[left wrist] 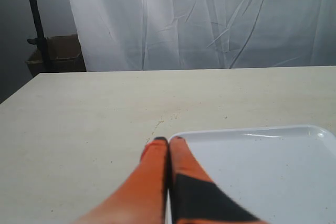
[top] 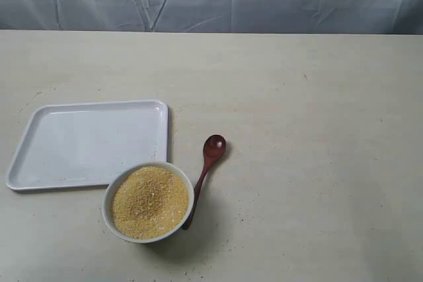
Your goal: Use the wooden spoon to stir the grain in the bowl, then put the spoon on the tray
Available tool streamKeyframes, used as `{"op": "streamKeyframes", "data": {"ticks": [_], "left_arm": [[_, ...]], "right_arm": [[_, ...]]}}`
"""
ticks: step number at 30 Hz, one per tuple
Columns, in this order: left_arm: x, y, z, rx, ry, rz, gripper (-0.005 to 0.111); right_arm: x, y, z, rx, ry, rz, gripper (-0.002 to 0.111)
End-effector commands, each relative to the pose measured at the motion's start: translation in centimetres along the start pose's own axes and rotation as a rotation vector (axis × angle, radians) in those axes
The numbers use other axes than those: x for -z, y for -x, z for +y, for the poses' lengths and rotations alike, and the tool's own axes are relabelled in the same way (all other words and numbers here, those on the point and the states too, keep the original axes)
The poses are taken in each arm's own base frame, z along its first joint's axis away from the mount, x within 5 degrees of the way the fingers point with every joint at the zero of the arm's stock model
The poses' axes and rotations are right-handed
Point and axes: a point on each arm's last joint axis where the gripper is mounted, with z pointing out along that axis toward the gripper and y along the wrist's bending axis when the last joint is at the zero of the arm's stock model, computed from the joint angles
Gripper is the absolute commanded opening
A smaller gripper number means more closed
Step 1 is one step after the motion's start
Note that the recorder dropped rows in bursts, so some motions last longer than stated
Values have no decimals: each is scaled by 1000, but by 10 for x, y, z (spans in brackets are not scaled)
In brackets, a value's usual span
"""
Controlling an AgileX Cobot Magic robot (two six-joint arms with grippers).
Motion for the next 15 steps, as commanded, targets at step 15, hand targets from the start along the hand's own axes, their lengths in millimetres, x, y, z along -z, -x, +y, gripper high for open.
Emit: {"op": "streamKeyframes", "data": {"ticks": [15], "left_arm": [[0,-1,0,7,0,-3,0]], "right_arm": [[-76,-73,34,-179,160,1392,-1]]}}
